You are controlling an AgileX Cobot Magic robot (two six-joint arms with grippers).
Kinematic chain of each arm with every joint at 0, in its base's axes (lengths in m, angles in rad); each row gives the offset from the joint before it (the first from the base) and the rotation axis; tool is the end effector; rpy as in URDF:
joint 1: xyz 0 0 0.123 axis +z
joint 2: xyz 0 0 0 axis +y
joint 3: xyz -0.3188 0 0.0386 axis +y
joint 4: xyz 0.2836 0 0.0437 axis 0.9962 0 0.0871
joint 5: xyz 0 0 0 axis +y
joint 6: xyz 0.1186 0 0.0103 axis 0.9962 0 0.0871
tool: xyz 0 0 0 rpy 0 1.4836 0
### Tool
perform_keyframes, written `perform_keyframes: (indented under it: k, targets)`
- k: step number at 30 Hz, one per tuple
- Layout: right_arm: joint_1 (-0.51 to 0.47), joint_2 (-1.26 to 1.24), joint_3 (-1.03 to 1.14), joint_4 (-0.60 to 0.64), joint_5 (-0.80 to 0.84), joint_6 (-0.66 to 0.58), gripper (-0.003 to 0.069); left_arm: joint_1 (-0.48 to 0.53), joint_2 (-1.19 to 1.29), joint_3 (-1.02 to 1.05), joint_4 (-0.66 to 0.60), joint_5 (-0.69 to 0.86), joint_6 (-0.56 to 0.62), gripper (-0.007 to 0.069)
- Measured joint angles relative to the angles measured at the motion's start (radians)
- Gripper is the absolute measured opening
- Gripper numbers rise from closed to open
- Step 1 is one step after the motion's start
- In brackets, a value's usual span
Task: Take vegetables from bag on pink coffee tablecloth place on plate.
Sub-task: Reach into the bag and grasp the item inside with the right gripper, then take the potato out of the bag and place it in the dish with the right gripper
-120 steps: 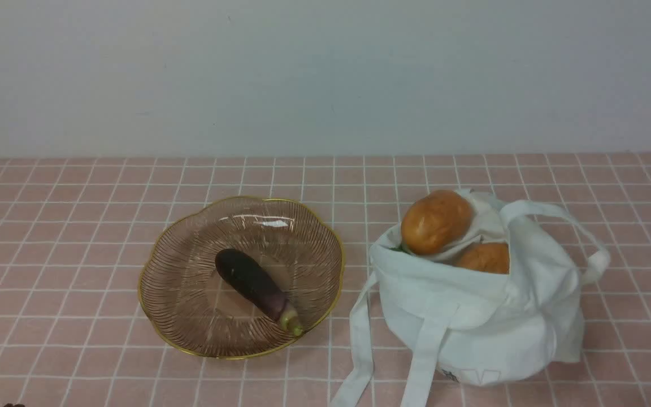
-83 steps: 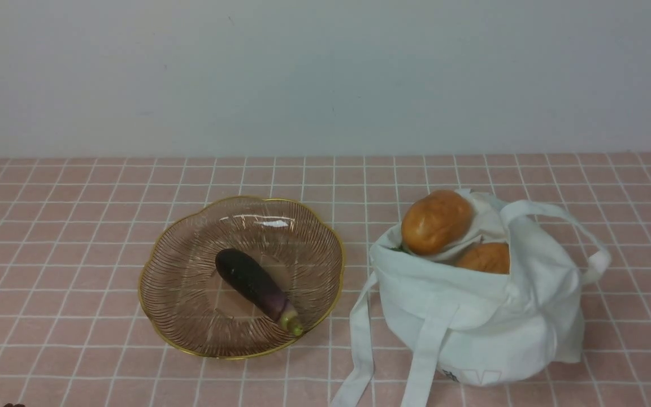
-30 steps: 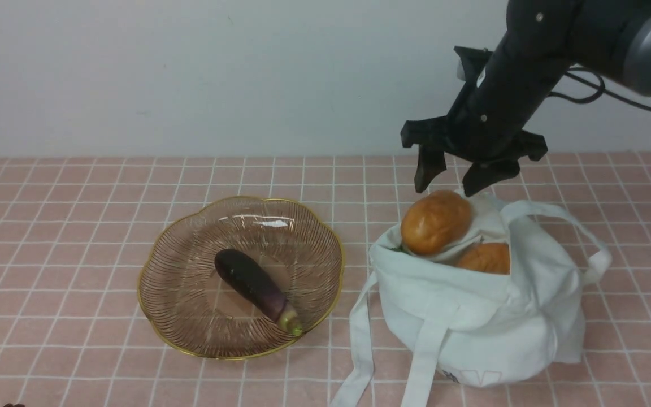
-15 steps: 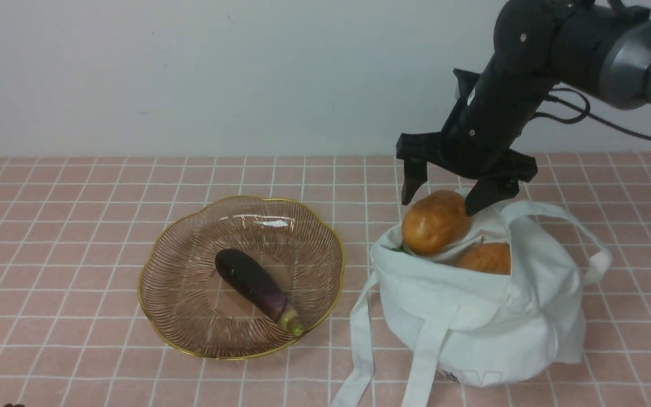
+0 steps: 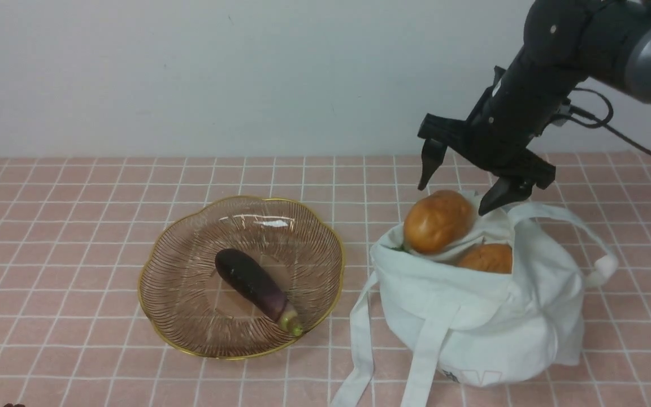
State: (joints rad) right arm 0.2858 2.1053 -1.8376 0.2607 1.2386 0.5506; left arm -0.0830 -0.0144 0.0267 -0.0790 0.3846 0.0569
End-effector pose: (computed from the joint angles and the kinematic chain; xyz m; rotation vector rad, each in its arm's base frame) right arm 0.4708 0.1686 0.2309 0.5070 3.0313 0.4518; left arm 0.0776 -0.0100 0.1610 0.0830 1.8786 -0.0960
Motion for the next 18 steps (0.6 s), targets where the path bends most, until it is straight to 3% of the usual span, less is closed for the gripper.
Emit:
perform_keyframes:
  k: [7, 13, 18]
  targets:
    - [0.007, 0.044, 0.0, 0.026, -0.006, 0.001, 0.0659, 0.0, 0.0, 0.0, 0.0, 0.0, 0.0, -0.0006]
    - [0.009, 0.062, 0.0, 0.009, -0.01, -0.005, 0.0558, 0.0, 0.0, 0.0, 0.0, 0.0, 0.0, -0.0006]
    - [0.009, 0.048, 0.0, 0.001, -0.01, -0.078, 0.0559, 0.0, 0.0, 0.0, 0.0, 0.0, 0.0, -0.0006]
